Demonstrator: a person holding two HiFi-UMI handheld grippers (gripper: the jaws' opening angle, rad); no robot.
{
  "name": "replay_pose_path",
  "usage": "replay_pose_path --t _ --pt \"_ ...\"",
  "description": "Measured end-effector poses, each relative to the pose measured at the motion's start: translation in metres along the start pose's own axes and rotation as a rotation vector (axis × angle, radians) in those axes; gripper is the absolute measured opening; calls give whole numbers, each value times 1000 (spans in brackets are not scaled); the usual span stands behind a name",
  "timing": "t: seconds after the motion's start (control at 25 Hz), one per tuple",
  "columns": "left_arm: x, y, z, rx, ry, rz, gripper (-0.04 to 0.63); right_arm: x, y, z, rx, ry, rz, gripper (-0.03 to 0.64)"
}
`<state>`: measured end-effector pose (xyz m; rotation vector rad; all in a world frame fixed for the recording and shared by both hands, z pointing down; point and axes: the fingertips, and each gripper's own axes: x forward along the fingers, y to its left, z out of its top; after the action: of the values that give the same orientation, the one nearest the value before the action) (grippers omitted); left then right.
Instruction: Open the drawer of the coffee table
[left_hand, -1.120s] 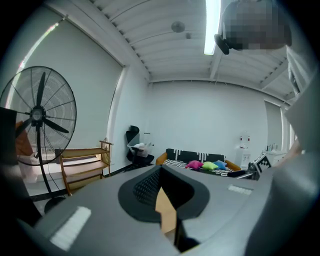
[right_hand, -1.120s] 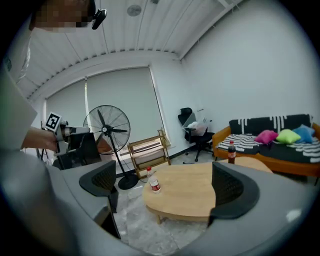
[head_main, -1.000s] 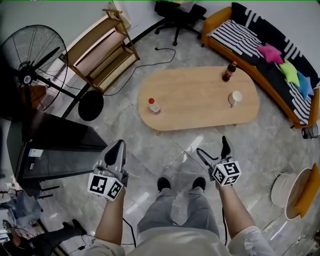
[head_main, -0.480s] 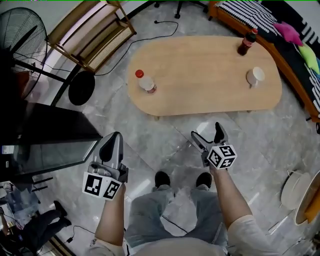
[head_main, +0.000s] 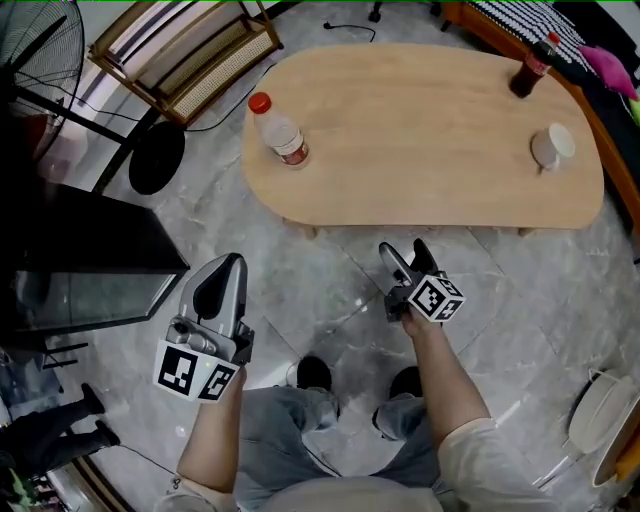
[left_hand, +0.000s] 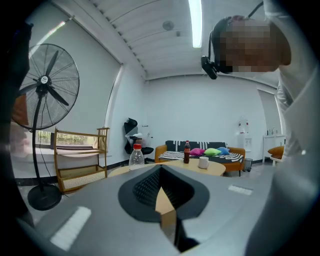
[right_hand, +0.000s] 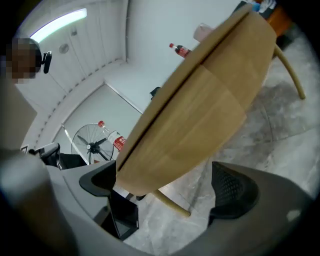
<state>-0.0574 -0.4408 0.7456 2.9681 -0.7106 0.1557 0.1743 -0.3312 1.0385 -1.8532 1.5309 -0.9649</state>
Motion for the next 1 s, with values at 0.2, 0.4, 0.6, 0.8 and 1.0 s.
replay_pose_path --t 0.2,0.4,0.6,0.8,1.0 --pt "-5 5 -15 36 18 6 -2 23 -22 -13 158 -70 99 558" --pt "-8 15 -20 52 20 16 -2 49 -25 -3 197 -118 164 549" --pt "-7 17 -30 58 34 8 -2 59 -7 1 270 -134 332 540" --pt "-7 23 -32 61 35 18 -2 64 4 5 269 -163 391 517" --pt "-8 25 -36 57 36 16 -2 61 3 1 240 -160 385 466"
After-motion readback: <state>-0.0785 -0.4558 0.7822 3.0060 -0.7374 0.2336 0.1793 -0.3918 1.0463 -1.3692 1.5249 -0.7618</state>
